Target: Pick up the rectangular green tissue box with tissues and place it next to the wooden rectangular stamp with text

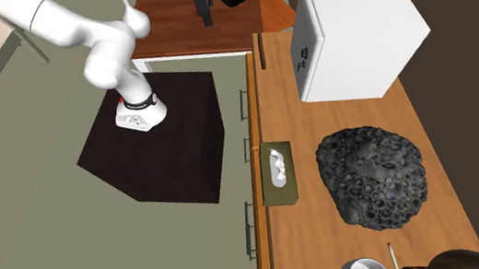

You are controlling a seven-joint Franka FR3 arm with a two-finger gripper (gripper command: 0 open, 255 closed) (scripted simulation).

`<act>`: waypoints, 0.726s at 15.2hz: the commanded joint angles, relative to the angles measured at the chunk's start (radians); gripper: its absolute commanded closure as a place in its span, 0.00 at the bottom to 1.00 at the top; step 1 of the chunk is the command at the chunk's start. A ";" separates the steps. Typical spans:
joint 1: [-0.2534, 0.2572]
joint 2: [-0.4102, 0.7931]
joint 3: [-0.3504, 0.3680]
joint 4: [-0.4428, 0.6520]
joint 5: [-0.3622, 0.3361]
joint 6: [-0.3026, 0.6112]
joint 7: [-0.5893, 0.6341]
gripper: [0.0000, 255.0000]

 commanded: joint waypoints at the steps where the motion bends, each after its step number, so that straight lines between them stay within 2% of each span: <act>1: 0.000 0.000 0.000 0.000 0.000 0.000 0.000 0.00; 11: -0.086 0.197 -0.188 -0.011 0.024 0.243 -0.073 0.00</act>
